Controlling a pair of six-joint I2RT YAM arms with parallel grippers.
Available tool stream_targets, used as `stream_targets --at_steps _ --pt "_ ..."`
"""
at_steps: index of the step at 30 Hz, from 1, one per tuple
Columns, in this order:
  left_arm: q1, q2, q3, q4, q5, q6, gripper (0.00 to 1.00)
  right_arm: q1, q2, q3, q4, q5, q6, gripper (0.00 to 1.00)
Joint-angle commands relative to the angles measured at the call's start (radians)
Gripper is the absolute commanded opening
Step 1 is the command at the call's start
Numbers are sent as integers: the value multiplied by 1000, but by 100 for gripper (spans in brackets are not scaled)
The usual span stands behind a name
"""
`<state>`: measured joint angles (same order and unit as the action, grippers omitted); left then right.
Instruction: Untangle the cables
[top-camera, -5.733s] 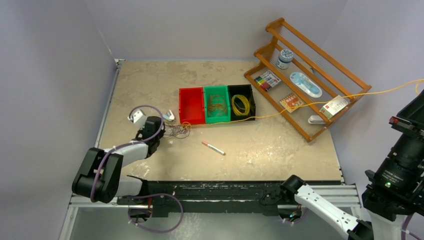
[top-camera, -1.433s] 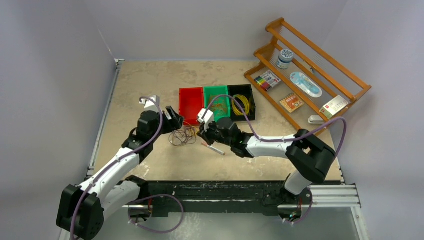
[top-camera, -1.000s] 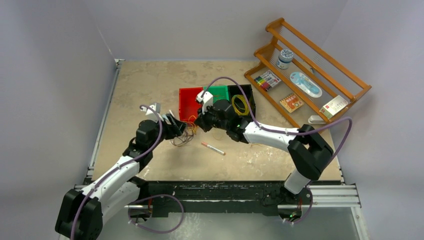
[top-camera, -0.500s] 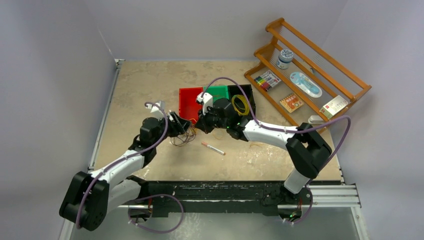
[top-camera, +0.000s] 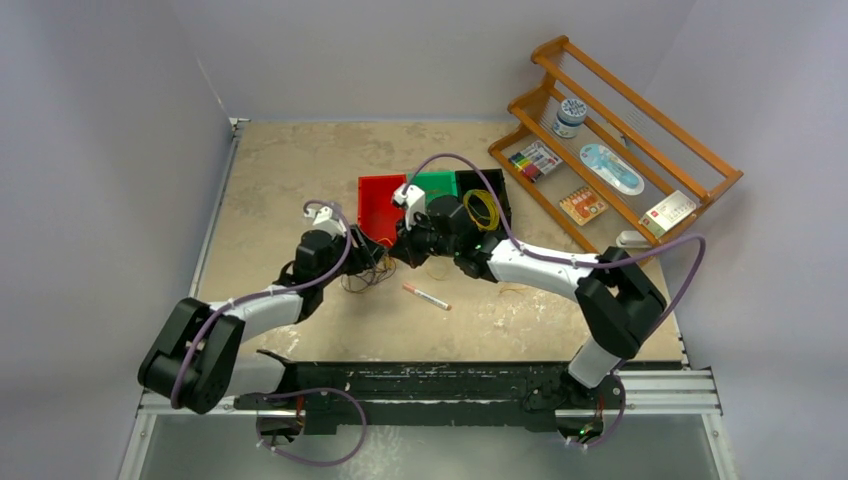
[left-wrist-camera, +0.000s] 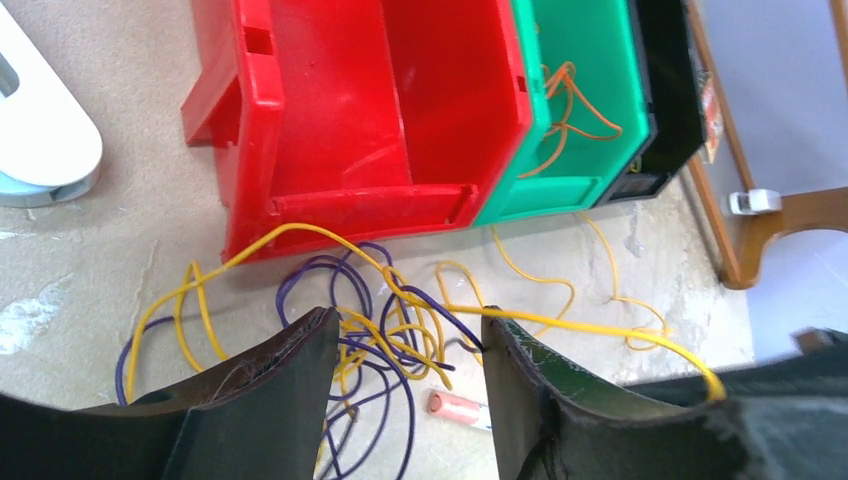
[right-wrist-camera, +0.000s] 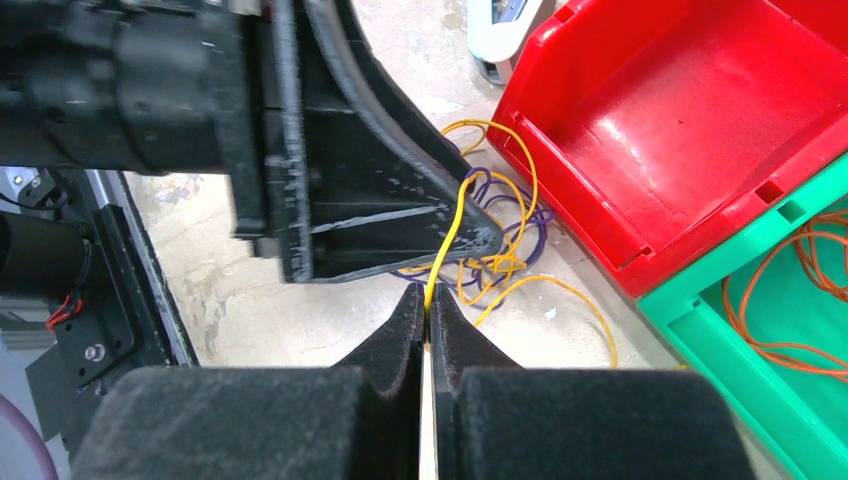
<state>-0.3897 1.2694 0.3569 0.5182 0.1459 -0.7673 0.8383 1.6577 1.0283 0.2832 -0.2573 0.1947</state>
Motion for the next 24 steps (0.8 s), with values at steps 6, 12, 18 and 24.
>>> stream_targets --at_steps 6,12,18,24 --pt "-12 139 35 37 -82 20 48 -2 -215 61 14 -3 5 0" --pt "-14 194 18 60 -97 16 44 -2 -334 98 -29 42 -9 0" --pt "-14 224 12 66 -109 18 41 -2 -443 143 -73 98 -57 0" --pt "-15 228 5 59 -125 19 40 -2 -555 179 -112 260 -143 0"
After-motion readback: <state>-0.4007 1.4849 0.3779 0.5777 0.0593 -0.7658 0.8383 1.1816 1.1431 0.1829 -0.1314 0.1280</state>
